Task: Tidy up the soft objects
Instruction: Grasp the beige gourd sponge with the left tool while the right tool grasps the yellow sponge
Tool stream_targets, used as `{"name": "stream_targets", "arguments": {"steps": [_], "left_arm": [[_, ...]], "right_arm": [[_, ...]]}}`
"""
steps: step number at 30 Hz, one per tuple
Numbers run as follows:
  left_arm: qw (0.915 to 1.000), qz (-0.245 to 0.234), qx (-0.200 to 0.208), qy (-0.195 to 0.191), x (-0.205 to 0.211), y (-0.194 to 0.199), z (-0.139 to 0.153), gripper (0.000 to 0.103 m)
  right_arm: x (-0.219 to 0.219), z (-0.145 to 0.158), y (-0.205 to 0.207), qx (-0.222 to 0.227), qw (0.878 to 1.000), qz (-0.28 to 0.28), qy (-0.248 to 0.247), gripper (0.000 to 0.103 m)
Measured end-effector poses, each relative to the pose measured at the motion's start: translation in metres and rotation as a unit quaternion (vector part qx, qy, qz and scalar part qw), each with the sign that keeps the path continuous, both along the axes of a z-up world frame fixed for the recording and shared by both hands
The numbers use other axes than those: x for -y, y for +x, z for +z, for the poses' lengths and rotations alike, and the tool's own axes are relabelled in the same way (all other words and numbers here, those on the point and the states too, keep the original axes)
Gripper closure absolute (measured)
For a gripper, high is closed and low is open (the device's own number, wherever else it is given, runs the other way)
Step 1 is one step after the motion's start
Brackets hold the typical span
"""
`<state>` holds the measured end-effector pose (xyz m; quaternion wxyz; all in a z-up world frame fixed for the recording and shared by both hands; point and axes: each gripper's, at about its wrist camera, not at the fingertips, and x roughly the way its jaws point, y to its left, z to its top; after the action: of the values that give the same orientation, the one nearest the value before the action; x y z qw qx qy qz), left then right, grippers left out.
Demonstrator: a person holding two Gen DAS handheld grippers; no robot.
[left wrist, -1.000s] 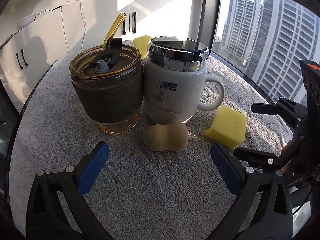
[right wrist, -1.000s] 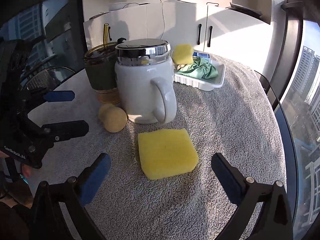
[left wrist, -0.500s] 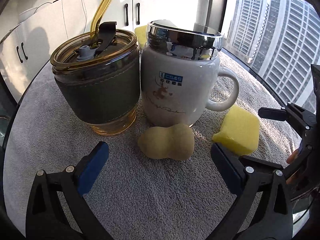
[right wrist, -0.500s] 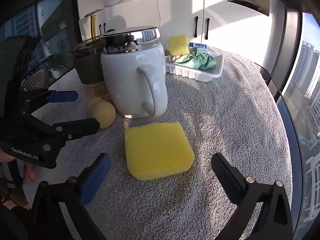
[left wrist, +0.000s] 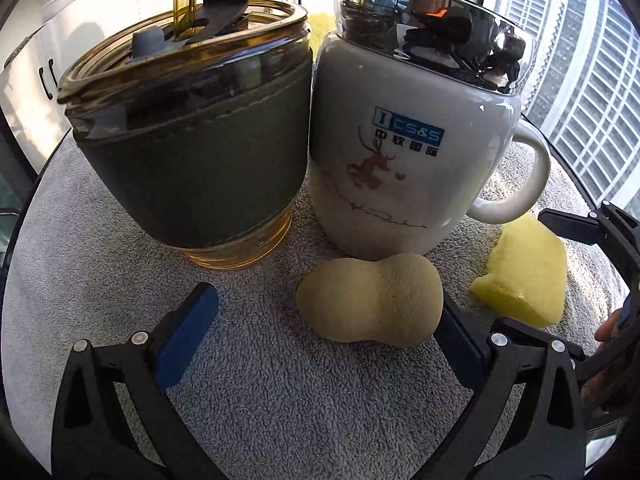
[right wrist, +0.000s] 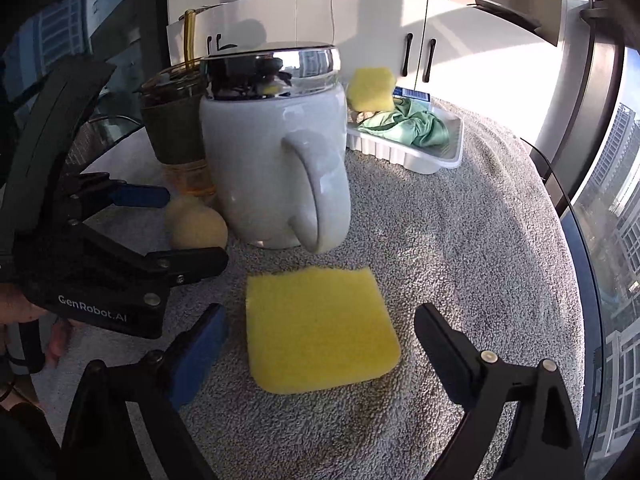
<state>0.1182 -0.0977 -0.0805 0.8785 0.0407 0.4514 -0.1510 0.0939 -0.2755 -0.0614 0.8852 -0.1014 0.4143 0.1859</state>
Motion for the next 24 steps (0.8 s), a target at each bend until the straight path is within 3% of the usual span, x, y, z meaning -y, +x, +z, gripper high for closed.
{"name": "stream_targets", "arguments": {"steps": [8,12,17,24], "left_arm": [[0.9999,0.002,0.000,0.014,0.011,-0.004,0.000,0.000],[0.9999,0.006,0.003,0.014,0.008,-0.004,0.001,0.003],[0.9998,-0.012,0.013,0.006,0.010,-0.007,0.010,0.027],[0.9994,-0.019,0.022,-0.018,0.006,-0.018,0.019,0.051]], "right_arm": [[-0.004,-0.006,0.003,-0.012,1.000,0.005,-0.008,0.015],[-0.007,-0.009,0.004,-0.017,1.000,0.009,-0.014,0.024],[-0.007,-0.009,0.002,-0.014,1.000,0.005,-0.012,0.034],[-0.009,-0.004,-0.011,0.003,1.000,-0.009,-0.019,0.038]]}}
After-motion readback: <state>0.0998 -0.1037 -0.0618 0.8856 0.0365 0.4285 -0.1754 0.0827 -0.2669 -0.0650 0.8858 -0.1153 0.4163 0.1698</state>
